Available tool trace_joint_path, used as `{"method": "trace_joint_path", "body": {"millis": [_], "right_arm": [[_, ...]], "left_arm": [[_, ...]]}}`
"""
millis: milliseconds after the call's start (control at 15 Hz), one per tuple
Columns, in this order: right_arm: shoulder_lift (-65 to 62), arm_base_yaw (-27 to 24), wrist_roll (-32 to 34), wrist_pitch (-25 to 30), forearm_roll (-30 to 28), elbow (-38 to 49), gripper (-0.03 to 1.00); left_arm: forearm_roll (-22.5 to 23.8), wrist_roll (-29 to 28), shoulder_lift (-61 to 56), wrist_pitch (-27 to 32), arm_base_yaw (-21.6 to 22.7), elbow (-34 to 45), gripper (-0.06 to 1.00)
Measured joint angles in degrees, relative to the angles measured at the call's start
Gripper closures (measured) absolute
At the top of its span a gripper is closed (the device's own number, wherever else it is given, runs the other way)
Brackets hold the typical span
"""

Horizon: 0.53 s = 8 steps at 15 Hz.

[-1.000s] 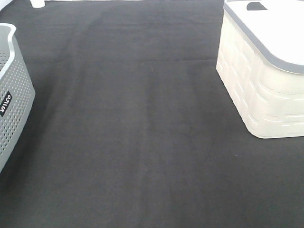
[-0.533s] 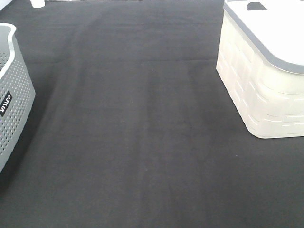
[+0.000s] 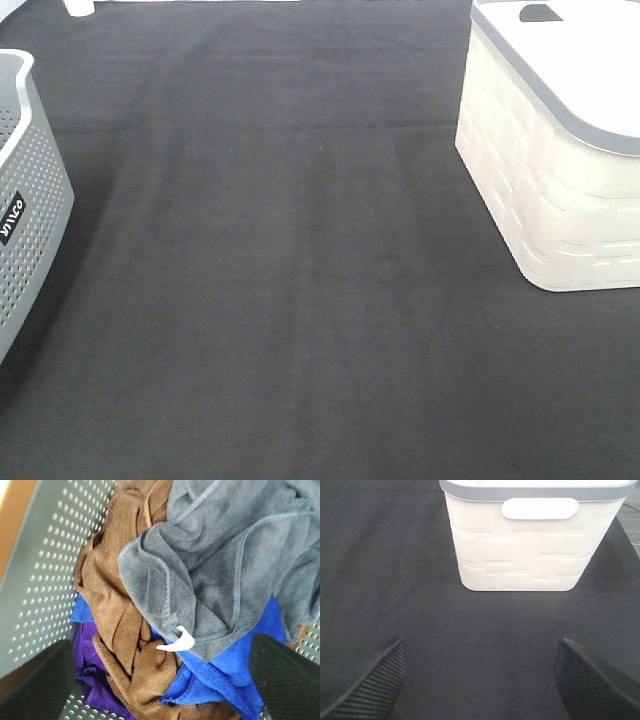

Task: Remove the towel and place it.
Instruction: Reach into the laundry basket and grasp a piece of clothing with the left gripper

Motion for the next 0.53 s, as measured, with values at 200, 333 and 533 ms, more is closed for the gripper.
{"method": "trace_joint_path", "body": {"millis": [200,333,533], "right_arm": [[0.0,0.0,0.0,0.0,0.0,0.0,0.17],[0.0,0.0,0.0,0.0,0.0,0.0,0.17],[0.0,0.0,0.0,0.0,0.0,0.0,0.17]], "left_arm": [[0.3,0.0,1.9,-0.3,0.0,0.1,0.07],[0.3,-0.1,3.2,-0.6,0.0,0.1,0.07],[0.3,-1.4,5.0,-0.9,0.0,0.1,0.09]]}}
